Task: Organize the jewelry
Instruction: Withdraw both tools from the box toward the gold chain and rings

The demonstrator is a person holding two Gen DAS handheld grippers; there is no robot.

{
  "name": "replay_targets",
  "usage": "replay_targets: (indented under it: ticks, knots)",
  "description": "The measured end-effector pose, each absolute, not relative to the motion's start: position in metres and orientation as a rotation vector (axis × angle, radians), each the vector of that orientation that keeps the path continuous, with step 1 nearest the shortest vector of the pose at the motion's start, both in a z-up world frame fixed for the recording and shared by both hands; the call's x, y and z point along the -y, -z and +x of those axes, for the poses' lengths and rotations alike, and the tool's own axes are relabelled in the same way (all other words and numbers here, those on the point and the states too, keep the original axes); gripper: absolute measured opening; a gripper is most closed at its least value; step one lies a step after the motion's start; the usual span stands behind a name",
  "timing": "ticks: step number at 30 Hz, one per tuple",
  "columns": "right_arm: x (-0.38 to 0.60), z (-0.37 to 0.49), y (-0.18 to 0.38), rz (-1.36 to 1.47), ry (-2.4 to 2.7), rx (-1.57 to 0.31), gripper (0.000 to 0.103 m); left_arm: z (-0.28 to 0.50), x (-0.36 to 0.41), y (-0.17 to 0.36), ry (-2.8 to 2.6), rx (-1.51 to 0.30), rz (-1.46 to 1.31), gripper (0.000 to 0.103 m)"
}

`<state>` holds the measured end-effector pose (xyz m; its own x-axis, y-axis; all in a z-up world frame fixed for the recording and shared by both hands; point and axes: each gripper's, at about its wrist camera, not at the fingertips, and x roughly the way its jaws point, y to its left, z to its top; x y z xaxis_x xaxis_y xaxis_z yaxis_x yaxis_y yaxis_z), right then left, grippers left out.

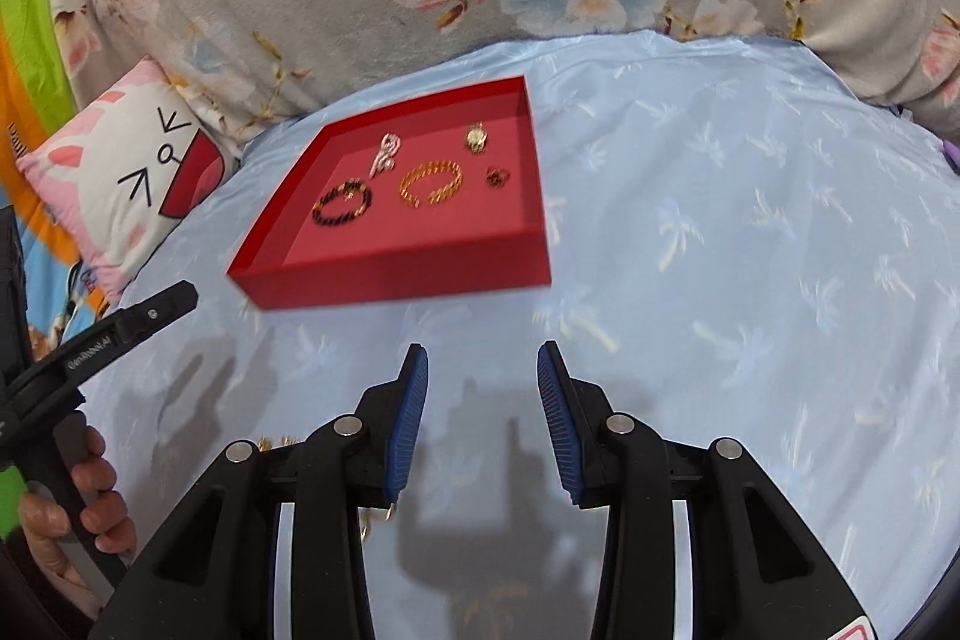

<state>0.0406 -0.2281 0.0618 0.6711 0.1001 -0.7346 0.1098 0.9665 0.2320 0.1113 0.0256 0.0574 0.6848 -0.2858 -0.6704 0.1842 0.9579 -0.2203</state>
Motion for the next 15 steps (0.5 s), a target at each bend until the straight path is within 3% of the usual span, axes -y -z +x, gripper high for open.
replay_targets:
  ticks: [15]
  knots:
    - [0.193, -0.018, -0.036, 0.268, -0.046, -0.928, 0.038, 0.049, -0.004, -0.017, 0.336, -0.869, -0.031, 0.053]
